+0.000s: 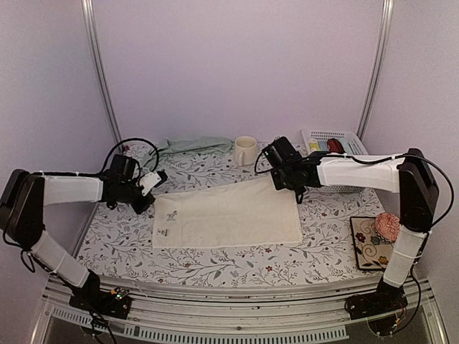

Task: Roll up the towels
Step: Flatten out the towel at the center of the board, then pick up the towel from the center of the board.

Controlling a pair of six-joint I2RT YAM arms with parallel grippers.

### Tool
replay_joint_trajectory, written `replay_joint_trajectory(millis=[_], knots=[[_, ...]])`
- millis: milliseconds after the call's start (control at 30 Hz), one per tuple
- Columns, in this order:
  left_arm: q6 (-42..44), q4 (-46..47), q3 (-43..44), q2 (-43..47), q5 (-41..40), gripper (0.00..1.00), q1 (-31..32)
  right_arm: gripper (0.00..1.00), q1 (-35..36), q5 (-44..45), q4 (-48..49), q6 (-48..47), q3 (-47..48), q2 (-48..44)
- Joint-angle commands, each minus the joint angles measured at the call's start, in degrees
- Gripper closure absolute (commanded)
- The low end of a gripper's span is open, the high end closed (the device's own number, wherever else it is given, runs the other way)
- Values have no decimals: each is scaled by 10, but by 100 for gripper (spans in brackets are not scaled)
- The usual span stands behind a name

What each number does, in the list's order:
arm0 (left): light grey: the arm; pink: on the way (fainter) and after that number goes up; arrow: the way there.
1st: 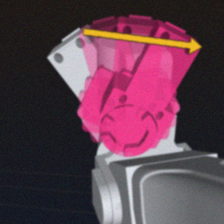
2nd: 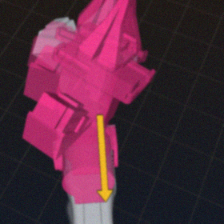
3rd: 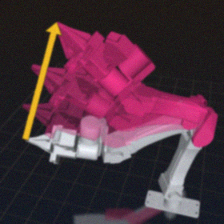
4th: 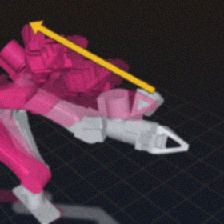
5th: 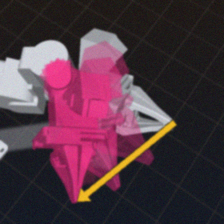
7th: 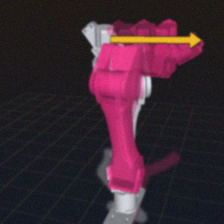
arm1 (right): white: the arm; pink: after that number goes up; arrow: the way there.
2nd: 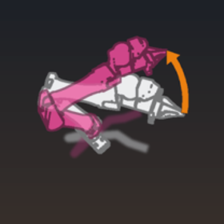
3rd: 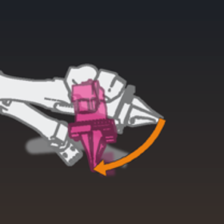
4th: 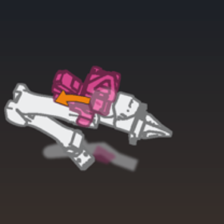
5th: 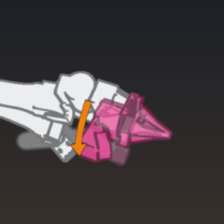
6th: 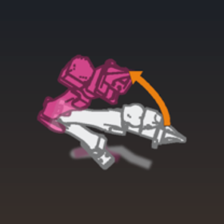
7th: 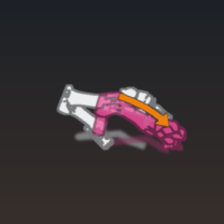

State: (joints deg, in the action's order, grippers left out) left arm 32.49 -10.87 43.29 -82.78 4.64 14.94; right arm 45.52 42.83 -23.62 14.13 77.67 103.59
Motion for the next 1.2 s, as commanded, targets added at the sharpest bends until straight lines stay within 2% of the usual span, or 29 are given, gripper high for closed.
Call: replay_joint_trajectory(millis=[0, 167, 500, 667, 867, 1167], knots=[[8, 101, 59, -95, -46, 100, -11, 98, -24, -14, 51, -38, 23, 51], [32, 138, 85, -151, -56, 100, -12, 98, -46, -35, 57, -43, 32, 81], [71, 201, 78, -161, -47, 100, -16, 98, -91, -139, 102, -55, 3, 66], [95, 183, 65, -138, -10, 100, -19, 98, -91, -182, 100, -56, -23, 41], [126, 148, 23, -87, 30, 100, -27, 98, -90, -241, 101, -26, -100, -26], [152, 106, -22, -39, 67, 100, -28, 98, -64, -259, 94, -11, -165, -60]])
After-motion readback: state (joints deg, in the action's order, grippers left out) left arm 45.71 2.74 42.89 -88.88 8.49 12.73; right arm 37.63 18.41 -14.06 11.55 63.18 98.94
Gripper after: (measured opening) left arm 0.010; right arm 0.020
